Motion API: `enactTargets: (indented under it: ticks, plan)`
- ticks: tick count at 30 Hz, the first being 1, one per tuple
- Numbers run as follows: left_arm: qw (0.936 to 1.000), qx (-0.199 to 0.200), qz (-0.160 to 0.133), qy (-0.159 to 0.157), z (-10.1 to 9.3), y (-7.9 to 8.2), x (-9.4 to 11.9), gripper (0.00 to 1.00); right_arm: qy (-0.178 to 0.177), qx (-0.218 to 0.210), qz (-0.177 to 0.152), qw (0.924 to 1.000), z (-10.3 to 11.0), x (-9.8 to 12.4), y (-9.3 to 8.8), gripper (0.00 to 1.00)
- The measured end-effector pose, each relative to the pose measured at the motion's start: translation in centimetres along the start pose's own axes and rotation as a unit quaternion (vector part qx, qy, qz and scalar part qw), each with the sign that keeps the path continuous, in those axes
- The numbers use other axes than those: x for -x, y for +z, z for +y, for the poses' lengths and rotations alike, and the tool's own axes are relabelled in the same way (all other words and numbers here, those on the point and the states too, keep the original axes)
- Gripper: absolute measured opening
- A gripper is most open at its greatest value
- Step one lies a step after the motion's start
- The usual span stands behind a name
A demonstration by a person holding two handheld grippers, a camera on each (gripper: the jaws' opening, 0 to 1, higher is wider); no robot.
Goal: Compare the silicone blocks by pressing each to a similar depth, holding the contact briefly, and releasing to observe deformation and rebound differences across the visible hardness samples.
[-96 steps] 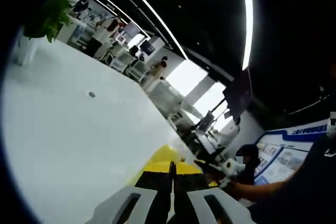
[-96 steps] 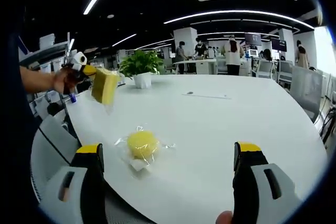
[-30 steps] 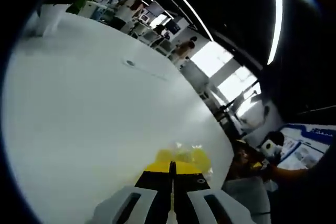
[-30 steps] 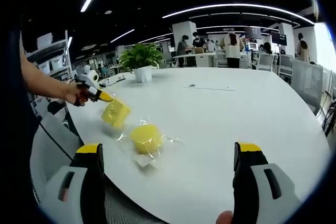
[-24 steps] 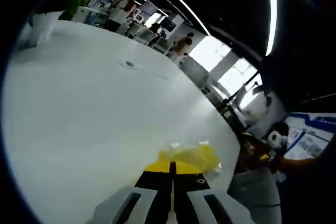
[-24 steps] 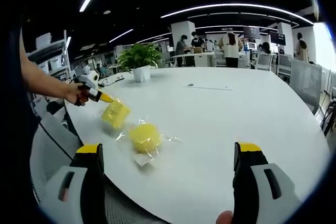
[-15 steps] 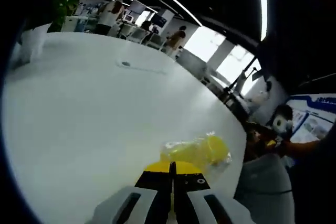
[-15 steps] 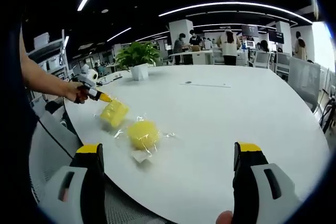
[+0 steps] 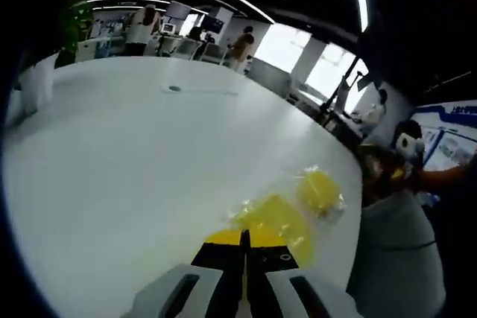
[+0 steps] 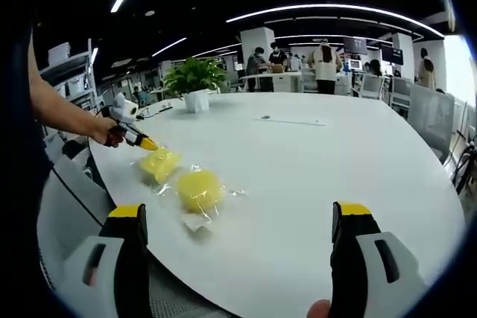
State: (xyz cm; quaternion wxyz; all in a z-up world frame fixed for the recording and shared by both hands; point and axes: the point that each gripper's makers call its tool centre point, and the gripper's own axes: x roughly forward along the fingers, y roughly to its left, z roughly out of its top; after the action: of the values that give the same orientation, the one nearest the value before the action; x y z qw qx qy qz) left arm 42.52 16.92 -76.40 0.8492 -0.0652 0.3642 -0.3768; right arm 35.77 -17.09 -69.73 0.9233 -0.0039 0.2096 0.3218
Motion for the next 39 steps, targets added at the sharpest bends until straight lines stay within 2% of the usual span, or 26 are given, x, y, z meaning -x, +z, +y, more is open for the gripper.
enactTargets:
  ticks: [7,14,16,18,23,24,26,28,32,33,37,39]
  plan:
    - [0.9999,-0.006,0.003,0.008,0.9,-0.8,-0.1,0.0,0.001,-0.002,0.005,1.0,0.1,0.1,0.0,0.97]
    - [0.9998,-0.018,0.004,0.012,1.1,-0.9,-0.1,0.0,0.002,-0.002,0.006,1.0,0.0,0.1,0.1,0.97]
    - [0.9999,0.004,0.001,0.012,1.3,-0.9,-0.2,0.0,0.003,-0.001,0.008,1.0,-0.1,0.1,0.0,0.97]
    - [0.9999,-0.003,0.0,0.015,1.2,-1.0,-0.2,0.0,0.004,-0.001,0.01,0.9999,0.0,0.1,-0.1,0.97]
    - [0.9992,0.026,-0.016,0.028,1.7,-0.9,0.0,0.03,0.003,0.001,0.008,1.0,-0.3,0.2,0.0,0.97]
    - [0.9993,0.016,-0.019,0.028,1.7,-1.0,0.1,0.06,0.004,0.0,0.008,1.0,-0.3,0.2,0.0,0.97]
    - [0.9979,0.025,-0.029,0.052,2.6,-0.9,0.5,0.17,0.005,0.001,0.011,0.9999,-0.3,0.2,-0.1,0.97]
    - [0.9959,0.057,-0.047,0.051,2.7,-0.6,0.9,0.34,0.006,-0.002,0.012,0.9999,-0.3,0.1,-0.2,0.97]
    - [0.9932,0.064,-0.076,0.061,3.3,0.0,2.0,0.59,0.005,-0.003,0.009,0.9999,-0.4,0.1,0.1,0.97]
    - [0.9925,0.063,-0.083,0.063,3.5,0.2,2.3,0.63,0.004,-0.002,0.009,0.9999,-0.4,0.0,0.1,0.97]
    - [0.9912,0.06,-0.097,0.066,3.2,0.7,3.6,0.67,0.005,-0.005,0.012,0.9999,-0.6,-0.2,0.0,0.97]
    - [0.9917,0.024,-0.097,0.08,3.1,0.7,4.2,0.74,0.006,-0.006,0.012,0.9999,-0.7,-0.3,0.0,0.97]
